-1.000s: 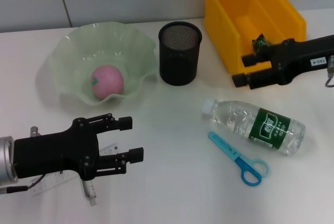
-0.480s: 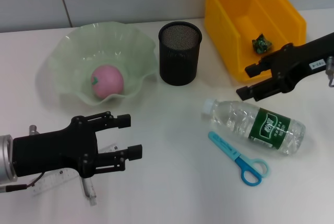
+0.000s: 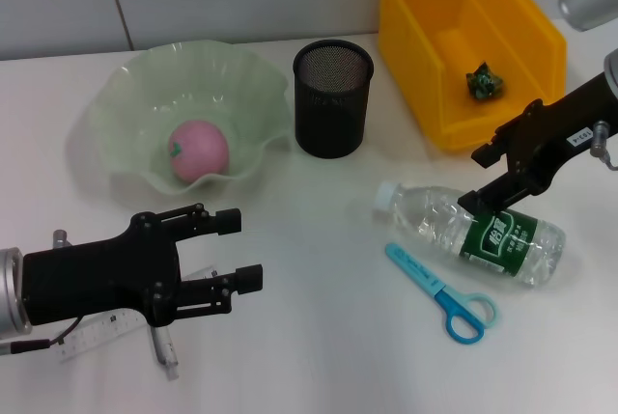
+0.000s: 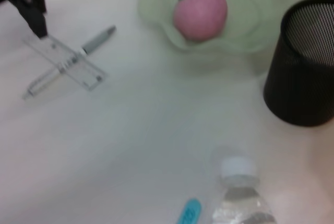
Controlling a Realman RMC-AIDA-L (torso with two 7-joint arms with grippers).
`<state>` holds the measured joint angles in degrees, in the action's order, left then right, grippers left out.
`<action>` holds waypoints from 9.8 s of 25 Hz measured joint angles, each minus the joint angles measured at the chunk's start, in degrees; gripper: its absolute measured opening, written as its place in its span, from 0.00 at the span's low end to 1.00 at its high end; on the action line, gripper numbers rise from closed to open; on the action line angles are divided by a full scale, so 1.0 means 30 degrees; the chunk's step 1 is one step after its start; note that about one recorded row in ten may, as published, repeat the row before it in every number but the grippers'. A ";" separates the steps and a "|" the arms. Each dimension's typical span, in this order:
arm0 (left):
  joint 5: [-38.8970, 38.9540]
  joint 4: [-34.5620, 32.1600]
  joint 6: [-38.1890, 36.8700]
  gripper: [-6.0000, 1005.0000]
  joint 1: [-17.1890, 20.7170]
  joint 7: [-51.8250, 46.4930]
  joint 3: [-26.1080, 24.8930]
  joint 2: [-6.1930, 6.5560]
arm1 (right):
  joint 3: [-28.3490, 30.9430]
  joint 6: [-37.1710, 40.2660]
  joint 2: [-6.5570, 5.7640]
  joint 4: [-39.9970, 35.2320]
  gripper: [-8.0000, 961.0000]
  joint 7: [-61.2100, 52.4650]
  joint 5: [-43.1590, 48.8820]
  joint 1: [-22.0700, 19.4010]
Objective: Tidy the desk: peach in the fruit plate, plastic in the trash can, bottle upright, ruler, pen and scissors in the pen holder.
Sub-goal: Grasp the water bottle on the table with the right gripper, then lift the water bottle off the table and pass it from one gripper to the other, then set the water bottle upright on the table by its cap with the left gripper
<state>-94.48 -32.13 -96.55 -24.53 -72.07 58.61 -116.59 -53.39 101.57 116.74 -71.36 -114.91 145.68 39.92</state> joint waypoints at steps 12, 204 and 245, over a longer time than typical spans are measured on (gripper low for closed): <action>0.0000 -0.0077 0.0020 0.77 -0.0054 0.0000 0.0001 -0.0111 | -0.1001 -0.0151 0.0230 0.0389 0.79 -0.0274 0.1273 0.0725; 0.5429 0.5993 -0.1782 0.45 -0.3454 0.0459 -0.3308 -0.0804 | 0.1067 -0.1554 0.0782 1.1176 0.86 1.1413 -1.3612 -0.0912; 0.6716 0.3022 -0.0010 0.44 0.0251 0.2831 -0.4525 -0.0380 | -0.0147 -0.4817 0.0761 1.1201 0.86 1.1804 -1.2285 -0.2651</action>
<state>-74.34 -23.06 -96.58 -23.78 -63.57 45.04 -117.73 -53.83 87.11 119.03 -37.76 -79.49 108.82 31.97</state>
